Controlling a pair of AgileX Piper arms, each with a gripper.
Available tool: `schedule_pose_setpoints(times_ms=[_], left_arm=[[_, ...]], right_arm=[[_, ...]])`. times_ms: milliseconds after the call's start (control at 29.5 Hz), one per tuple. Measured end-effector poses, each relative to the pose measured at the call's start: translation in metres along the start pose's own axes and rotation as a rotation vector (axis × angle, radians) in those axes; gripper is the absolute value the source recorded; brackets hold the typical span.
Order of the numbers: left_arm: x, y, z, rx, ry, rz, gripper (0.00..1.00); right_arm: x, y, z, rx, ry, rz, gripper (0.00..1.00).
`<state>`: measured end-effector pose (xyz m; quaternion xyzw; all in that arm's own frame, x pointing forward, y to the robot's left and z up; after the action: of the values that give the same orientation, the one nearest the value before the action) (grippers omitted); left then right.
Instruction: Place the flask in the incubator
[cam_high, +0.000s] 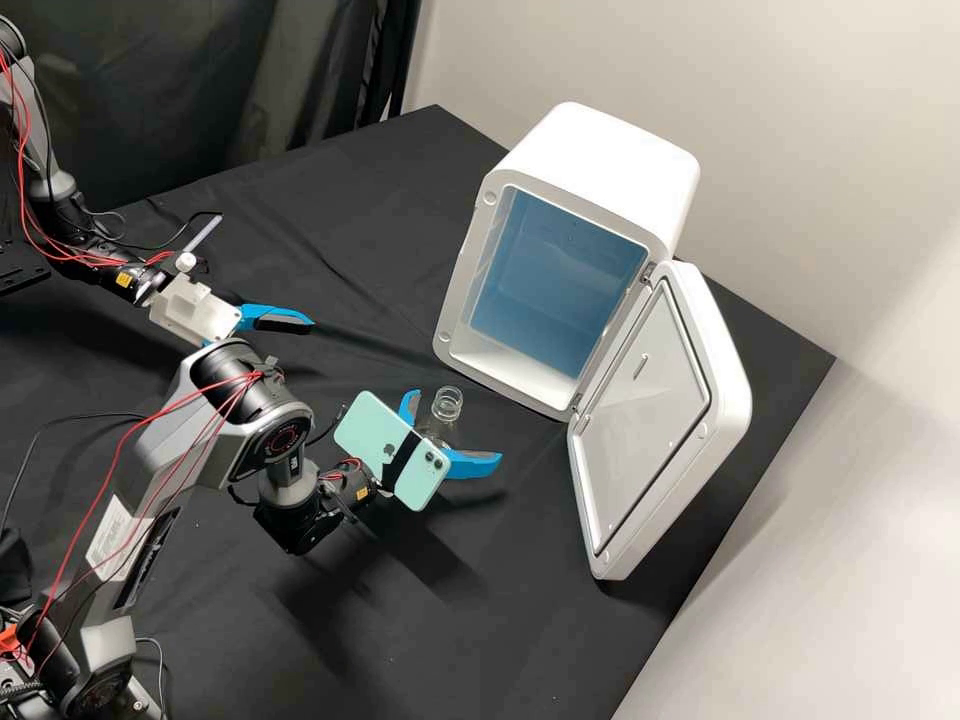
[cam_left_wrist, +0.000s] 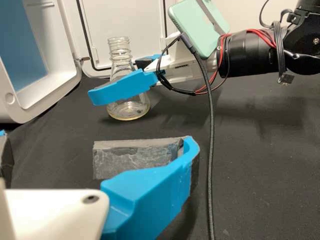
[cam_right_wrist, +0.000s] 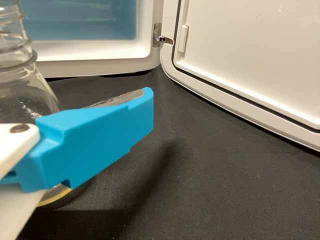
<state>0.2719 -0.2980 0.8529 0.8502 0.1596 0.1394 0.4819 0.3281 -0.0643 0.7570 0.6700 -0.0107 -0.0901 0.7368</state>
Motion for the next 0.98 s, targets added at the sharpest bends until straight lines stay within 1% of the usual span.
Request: schedule_pose_setpoints(times_ms=[306,543,679,985], left_arm=[[0.0000,0.0000,0.0000,0.000,0.000,0.000,1.00],[0.0000,0.0000,0.0000,0.000,0.000,0.000,1.00],[-0.0003,0.0013,0.0003,0.001,-0.001,0.004,1.00],[-0.0003,0.0013,0.0003,0.001,-0.001,0.004,1.00]], right_arm=[[0.0009,-0.0027,0.0024,0.001,-0.008,-0.007,1.00],[0.0030,-0.0011,0.0013,0.001,-0.002,0.000,1.00],[0.0030,-0.0011,0.0013,0.001,-0.002,0.000,1.00],[0.0030,-0.0011,0.0013,0.001,-0.002,0.000,1.00]])
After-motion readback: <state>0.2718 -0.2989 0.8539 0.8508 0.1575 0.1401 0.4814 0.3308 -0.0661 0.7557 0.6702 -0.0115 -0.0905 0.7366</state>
